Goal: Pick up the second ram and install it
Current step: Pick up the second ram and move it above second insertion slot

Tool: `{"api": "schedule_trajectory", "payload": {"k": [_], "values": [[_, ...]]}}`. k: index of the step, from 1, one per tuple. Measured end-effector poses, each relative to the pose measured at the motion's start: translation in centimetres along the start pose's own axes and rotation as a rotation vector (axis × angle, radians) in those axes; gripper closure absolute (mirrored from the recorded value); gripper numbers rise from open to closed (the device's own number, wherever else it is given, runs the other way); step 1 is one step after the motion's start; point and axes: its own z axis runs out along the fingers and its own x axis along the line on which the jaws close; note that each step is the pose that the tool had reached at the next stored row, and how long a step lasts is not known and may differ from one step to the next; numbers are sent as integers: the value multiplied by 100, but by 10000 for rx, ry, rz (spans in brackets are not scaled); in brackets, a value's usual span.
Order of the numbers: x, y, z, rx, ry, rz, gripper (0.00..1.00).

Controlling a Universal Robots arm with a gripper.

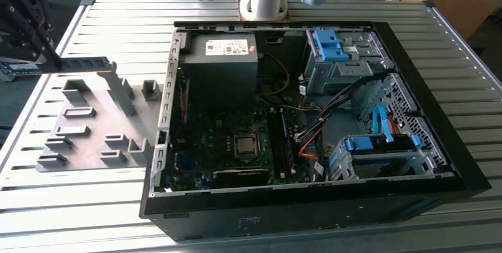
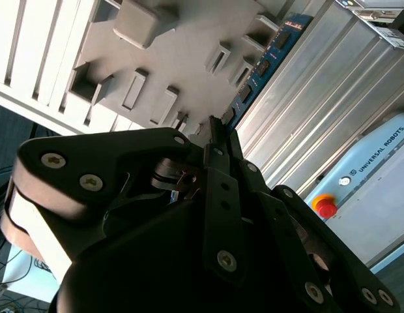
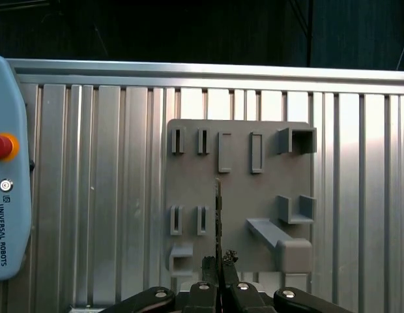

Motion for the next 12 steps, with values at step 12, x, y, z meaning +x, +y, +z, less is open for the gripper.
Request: {"api": "schedule_trajectory", "payload": {"k": [12], "values": [[0,-55,-1,1,0,0,86]]}}
